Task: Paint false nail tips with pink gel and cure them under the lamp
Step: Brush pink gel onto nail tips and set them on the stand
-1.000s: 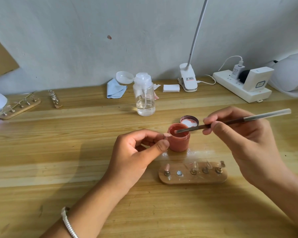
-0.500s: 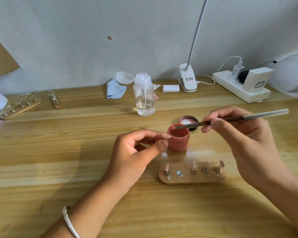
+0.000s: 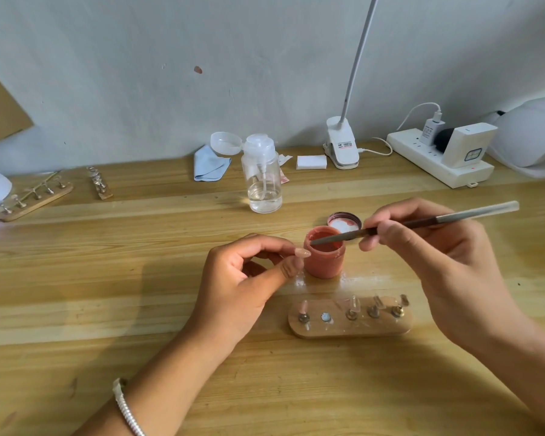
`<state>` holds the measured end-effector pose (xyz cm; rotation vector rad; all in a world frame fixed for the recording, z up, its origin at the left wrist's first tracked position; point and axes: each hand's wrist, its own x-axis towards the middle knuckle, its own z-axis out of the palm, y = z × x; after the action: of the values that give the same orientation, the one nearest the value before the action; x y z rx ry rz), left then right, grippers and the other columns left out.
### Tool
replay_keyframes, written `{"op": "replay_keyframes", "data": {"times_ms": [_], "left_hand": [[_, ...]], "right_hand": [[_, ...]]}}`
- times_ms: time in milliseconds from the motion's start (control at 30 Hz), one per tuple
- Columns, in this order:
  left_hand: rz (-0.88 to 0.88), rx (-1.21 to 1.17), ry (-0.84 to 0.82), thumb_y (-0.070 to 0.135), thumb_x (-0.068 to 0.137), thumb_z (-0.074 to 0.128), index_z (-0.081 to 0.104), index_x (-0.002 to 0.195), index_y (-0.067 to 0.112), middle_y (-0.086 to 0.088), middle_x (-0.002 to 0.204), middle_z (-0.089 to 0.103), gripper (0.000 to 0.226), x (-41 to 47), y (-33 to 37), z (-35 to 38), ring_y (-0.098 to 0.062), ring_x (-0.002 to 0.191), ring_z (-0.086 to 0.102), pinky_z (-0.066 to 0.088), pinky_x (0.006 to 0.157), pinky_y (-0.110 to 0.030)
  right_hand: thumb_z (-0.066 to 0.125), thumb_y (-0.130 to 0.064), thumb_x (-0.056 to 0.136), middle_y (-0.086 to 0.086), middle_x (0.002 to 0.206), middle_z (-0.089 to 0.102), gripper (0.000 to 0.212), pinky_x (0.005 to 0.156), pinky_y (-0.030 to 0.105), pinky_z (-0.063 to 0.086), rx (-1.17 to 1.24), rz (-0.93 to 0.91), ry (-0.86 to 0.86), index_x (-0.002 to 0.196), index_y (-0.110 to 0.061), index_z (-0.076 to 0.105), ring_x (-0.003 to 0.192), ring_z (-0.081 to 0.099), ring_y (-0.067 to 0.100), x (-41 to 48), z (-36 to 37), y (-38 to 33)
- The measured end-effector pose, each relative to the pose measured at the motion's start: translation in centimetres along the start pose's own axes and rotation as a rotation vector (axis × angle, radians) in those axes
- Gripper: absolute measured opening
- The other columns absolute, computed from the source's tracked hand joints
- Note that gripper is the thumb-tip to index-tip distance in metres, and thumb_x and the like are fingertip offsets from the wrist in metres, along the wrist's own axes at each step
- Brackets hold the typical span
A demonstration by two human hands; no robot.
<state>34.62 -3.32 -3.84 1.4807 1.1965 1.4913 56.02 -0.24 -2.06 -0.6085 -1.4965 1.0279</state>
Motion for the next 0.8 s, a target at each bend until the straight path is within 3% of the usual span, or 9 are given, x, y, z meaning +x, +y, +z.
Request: {"op": "replay_keyframes", "data": {"times_ms": [133, 333, 533, 667, 800], "left_hand": [[0.008, -0.003, 0.010, 0.026, 0.069, 0.081, 0.078, 0.084, 0.021, 0.003, 0.084, 0.076, 0.017, 0.02, -0.07, 0.00, -0.006, 0.077, 0.067, 0.052, 0.067, -0.016], [0.058, 0.003, -0.020, 0.023, 0.073, 0.080, 0.080, 0.082, 0.028, 0.003, 0.086, 0.076, 0.010, 0.00, 0.19, 0.08, -0.008, 0.081, 0.068, 0.051, 0.073, -0.016], [0.040, -0.012, 0.004, 0.025, 0.069, 0.082, 0.079, 0.084, 0.024, 0.001, 0.085, 0.076, 0.014, -0.04, 0.23, 0.06, -0.010, 0.080, 0.068, 0.052, 0.071, -0.017], [0.054, -0.009, -0.005, 0.021, 0.072, 0.080, 0.079, 0.082, 0.024, 0.002, 0.085, 0.076, 0.011, -0.05, 0.33, 0.13, -0.010, 0.080, 0.068, 0.053, 0.072, -0.018], [0.055, -0.011, -0.004, 0.022, 0.072, 0.080, 0.079, 0.081, 0.027, 0.004, 0.085, 0.076, 0.010, -0.03, 0.44, 0.18, -0.008, 0.080, 0.068, 0.053, 0.073, -0.017]], "right_hand": [[0.064, -0.025, 0.091, -0.001, 0.082, 0.075, 0.016, 0.086, 0.020, 0.052, -0.036, 0.015, -0.088, 0.094, -0.012, 0.072, 0.089, 0.072, 0.015, -0.23, 0.36, -0.14], [0.061, -0.010, 0.084, 0.002, 0.064, 0.069, 0.010, 0.078, 0.013, 0.049, 0.038, 0.072, 0.081, 0.081, -0.006, 0.069, 0.073, 0.067, 0.006, 0.09, 0.08, 0.02], [0.064, -0.018, 0.090, 0.000, 0.076, 0.074, 0.013, 0.080, 0.013, 0.049, 0.047, 0.065, -0.042, 0.091, -0.008, 0.071, 0.082, 0.071, 0.007, -0.23, 0.52, -0.32], [0.065, -0.007, 0.089, 0.001, 0.064, 0.070, 0.008, 0.076, 0.010, 0.048, 0.040, 0.095, 0.046, 0.082, -0.006, 0.070, 0.073, 0.067, 0.005, -0.07, 0.34, -0.16], [0.060, -0.011, 0.082, 0.002, 0.062, 0.067, 0.010, 0.077, 0.013, 0.048, 0.042, 0.103, 0.088, 0.080, -0.006, 0.069, 0.071, 0.065, 0.006, 0.15, 0.30, -0.34]]}}
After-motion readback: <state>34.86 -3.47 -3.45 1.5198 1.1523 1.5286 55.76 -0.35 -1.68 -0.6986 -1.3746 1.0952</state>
